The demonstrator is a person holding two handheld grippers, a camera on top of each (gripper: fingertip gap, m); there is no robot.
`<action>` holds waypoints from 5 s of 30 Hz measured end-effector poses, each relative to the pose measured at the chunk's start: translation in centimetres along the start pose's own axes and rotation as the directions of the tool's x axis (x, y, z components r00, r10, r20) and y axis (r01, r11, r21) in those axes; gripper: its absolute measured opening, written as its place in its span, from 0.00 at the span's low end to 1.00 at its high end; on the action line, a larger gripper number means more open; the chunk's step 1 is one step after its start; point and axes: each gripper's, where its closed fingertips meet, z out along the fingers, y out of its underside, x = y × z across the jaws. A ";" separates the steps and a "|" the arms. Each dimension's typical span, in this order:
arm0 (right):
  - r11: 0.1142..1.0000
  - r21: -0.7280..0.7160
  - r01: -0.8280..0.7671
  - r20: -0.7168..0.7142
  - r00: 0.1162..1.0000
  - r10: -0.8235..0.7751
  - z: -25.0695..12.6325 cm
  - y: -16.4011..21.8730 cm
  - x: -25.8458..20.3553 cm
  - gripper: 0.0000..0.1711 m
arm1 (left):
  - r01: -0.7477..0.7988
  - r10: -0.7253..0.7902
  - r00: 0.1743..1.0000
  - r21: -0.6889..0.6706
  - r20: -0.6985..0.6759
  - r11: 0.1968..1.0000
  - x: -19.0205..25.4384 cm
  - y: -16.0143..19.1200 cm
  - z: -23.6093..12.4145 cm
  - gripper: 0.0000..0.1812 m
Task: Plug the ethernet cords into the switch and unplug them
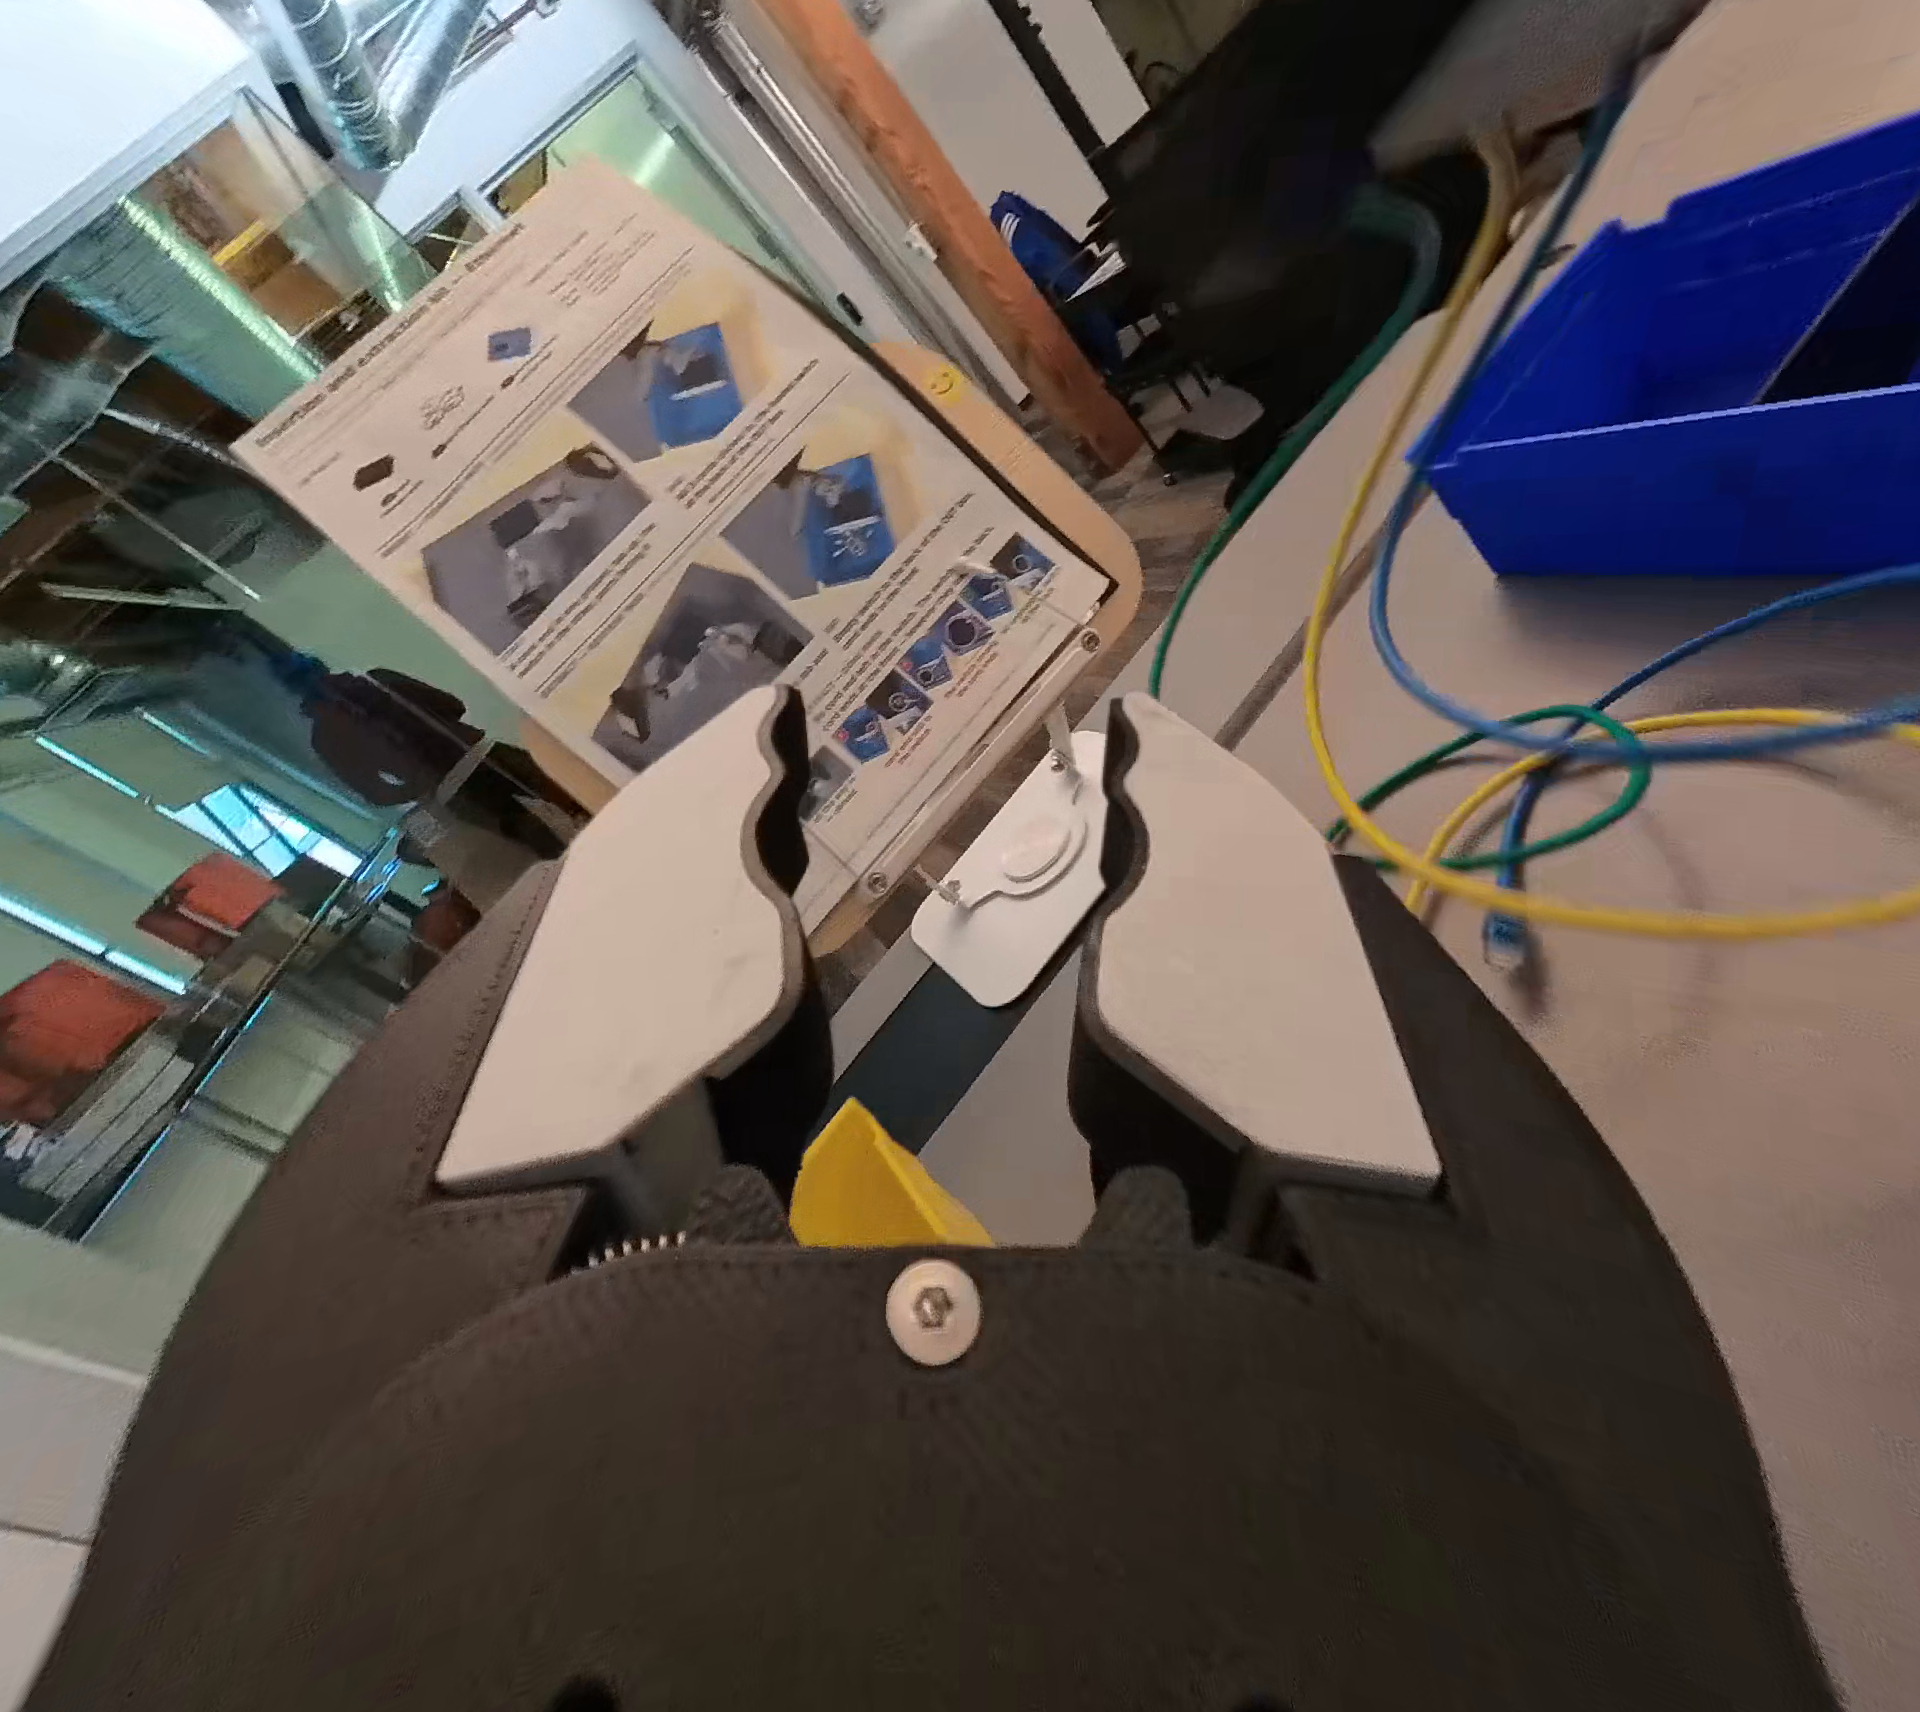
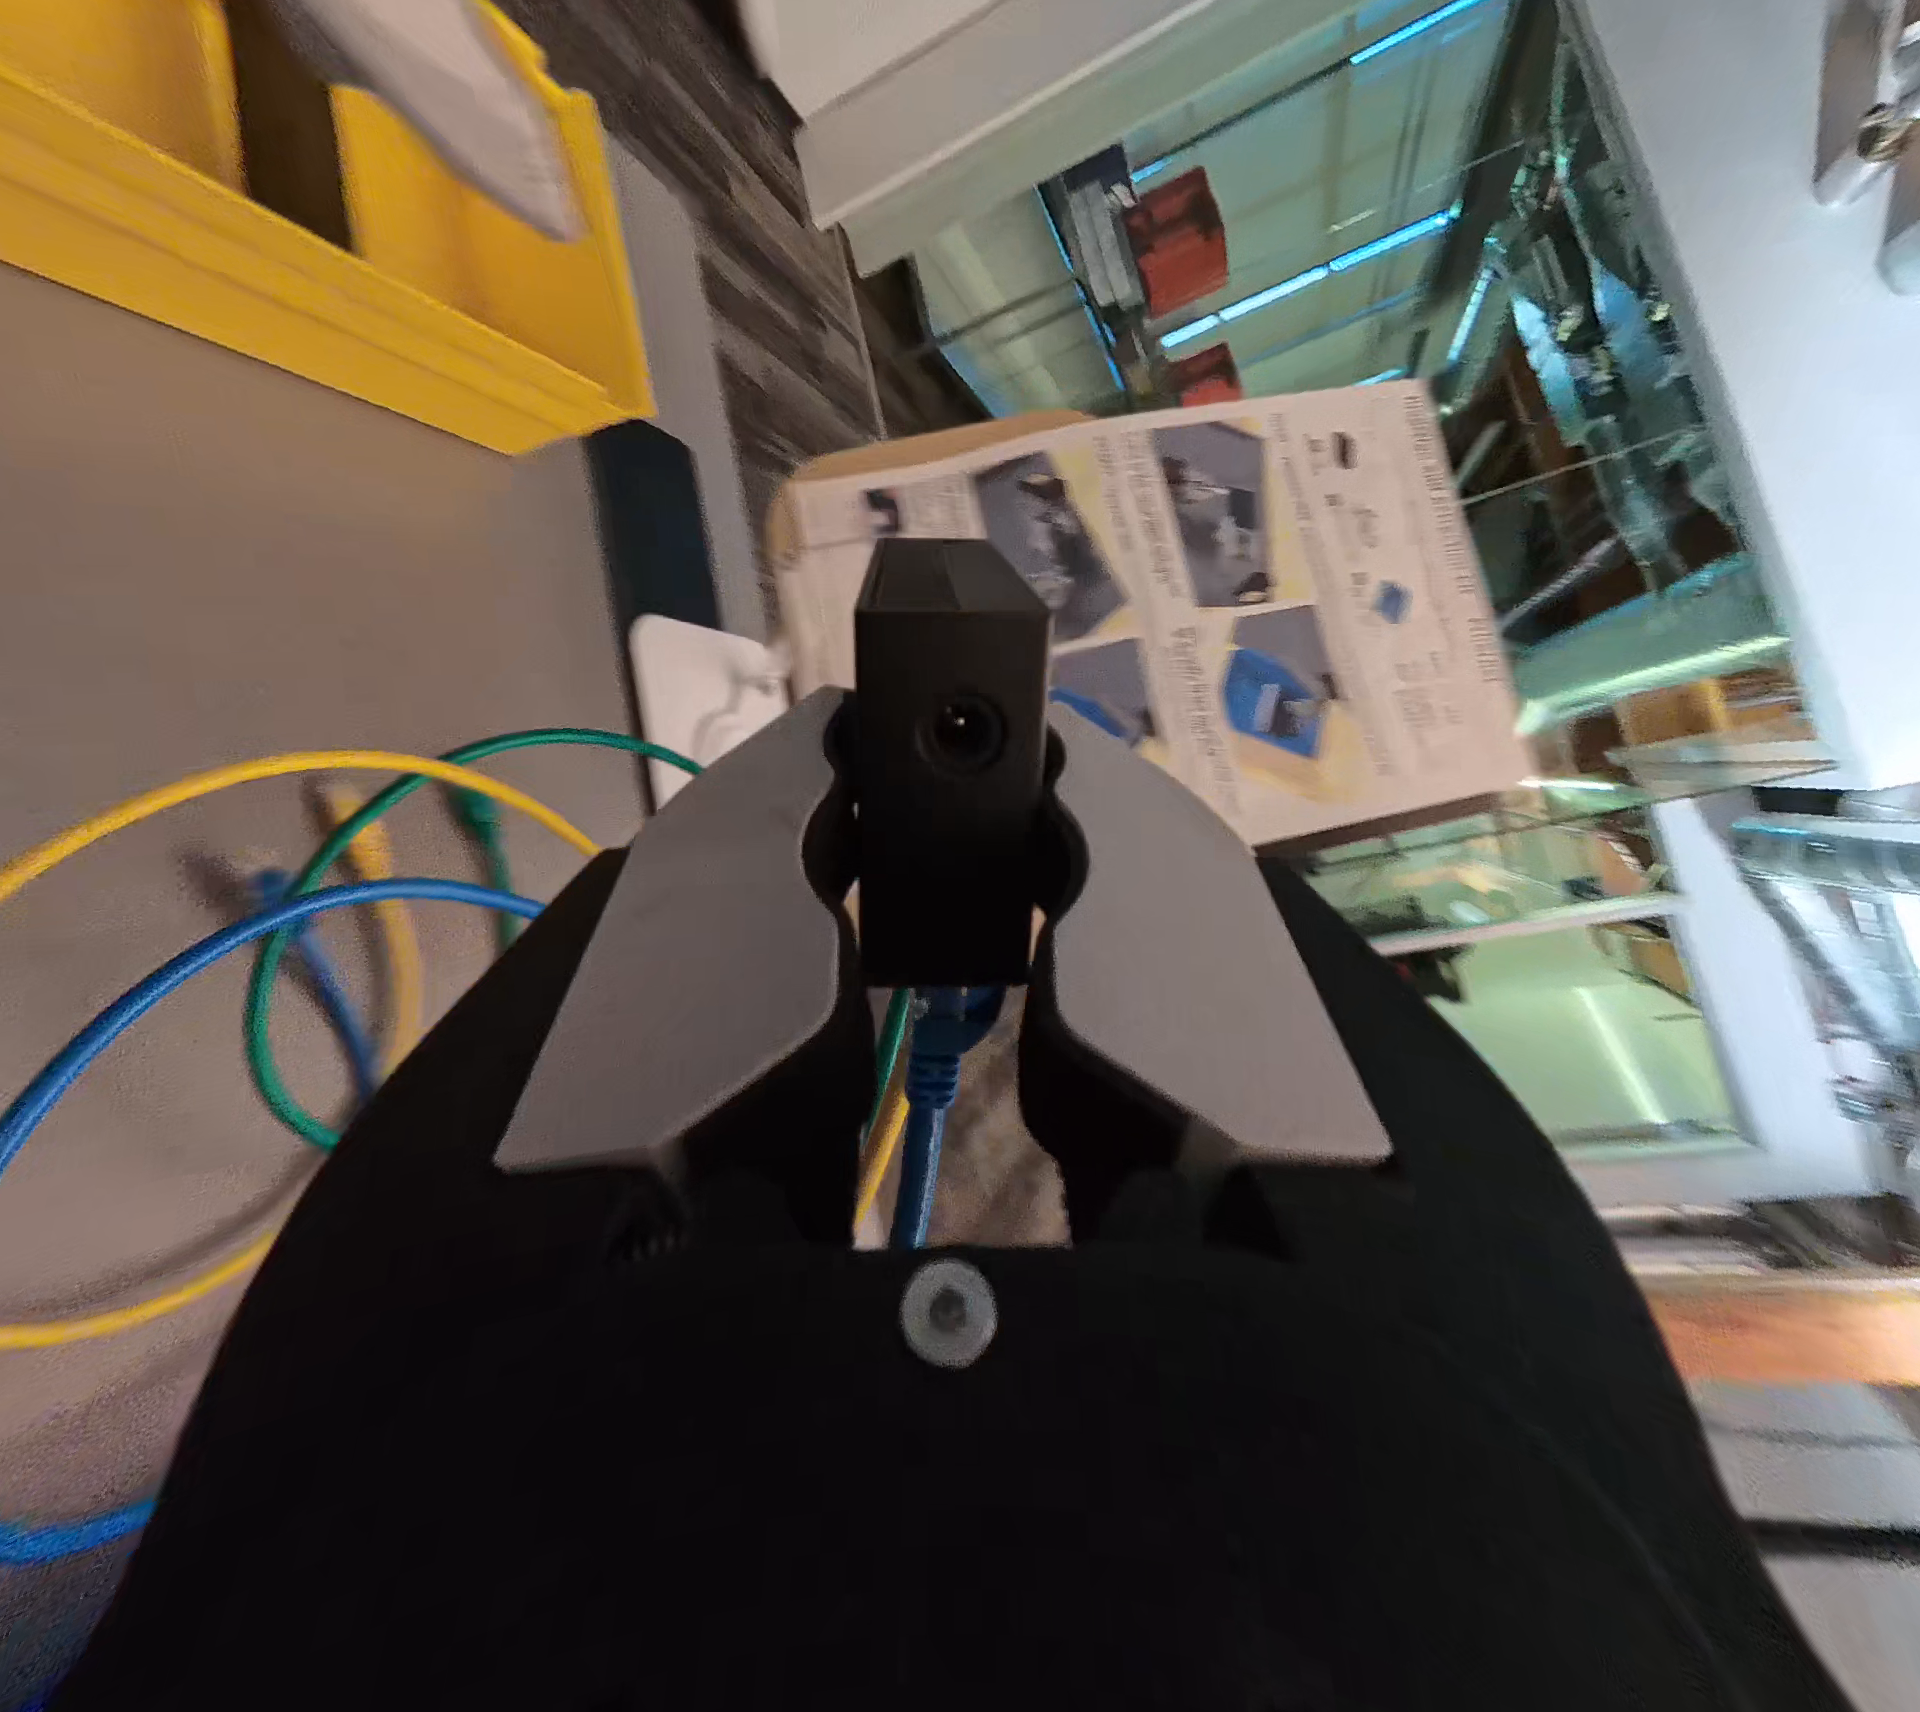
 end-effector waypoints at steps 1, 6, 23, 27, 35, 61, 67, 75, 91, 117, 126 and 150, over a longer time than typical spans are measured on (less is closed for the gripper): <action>0.999 -0.028 0.025 -0.018 1.000 -0.025 -0.1 -0.5 2.2 0.18 | 0.005 -0.005 1.000 -0.006 0.008 1.000 -0.3 0.2 0.0 0.30; 0.975 -0.203 0.092 -0.131 0.984 -0.120 -1.9 -2.0 13.4 0.18 | -0.017 0.021 0.999 -0.101 0.038 0.995 -0.9 1.9 0.5 0.29; 0.752 -0.657 -0.063 -0.126 0.992 -0.028 -6.3 11.7 22.3 0.18 | 0.056 -0.057 0.998 -0.051 -0.009 0.997 0.0 0.5 0.6 0.27; 0.716 -0.690 -0.101 -0.104 0.994 0.040 -5.9 15.7 20.1 0.18 | 0.061 -0.061 0.998 -0.053 -0.015 0.997 0.2 0.5 0.8 0.27; 0.688 -0.716 -0.120 -0.144 0.989 0.022 -6.0 18.7 19.9 0.18 | 0.050 -0.051 0.999 -0.078 -0.016 0.996 0.5 1.0 1.3 0.27; 0.647 -0.756 -0.096 -0.050 0.995 0.089 -7.8 18.2 21.3 0.18 | -0.002 -0.004 0.999 -0.125 -0.044 0.992 2.3 1.6 2.5 0.27; 0.642 -0.760 -0.104 -0.051 0.994 0.101 -5.5 19.2 22.4 0.18 | -0.015 0.007 0.999 -0.155 -0.049 0.988 2.6 2.5 3.1 0.27; 0.646 -0.757 -0.094 -0.047 0.995 0.091 -3.8 17.5 24.6 0.18 | -0.031 0.020 0.998 -0.187 -0.059 0.982 3.0 3.3 3.7 0.27; 0.712 -0.687 -0.146 -0.087 0.989 0.118 -0.8 23.7 18.3 0.18 | -0.055 0.041 0.996 -0.185 -0.077 0.981 3.9 3.2 4.1 0.27; 0.281 -0.656 -0.701 -0.281 0.572 0.770 -3.0 31.7 0.7 0.18 | -0.119 0.090 0.985 -0.201 -0.151 0.972 7.1 3.1 5.1 0.27; 0.248 -0.817 -0.520 -0.097 0.549 0.830 -2.7 33.9 -8.0 0.19 | -0.119 0.086 0.982 -0.200 -0.166 0.973 7.4 3.1 5.0 0.27; 0.239 -0.879 -0.411 -0.032 0.553 0.833 -2.3 34.2 -10.0 0.34 | -0.068 0.030 0.983 -0.209 -0.180 0.975 6.1 2.5 3.4 0.27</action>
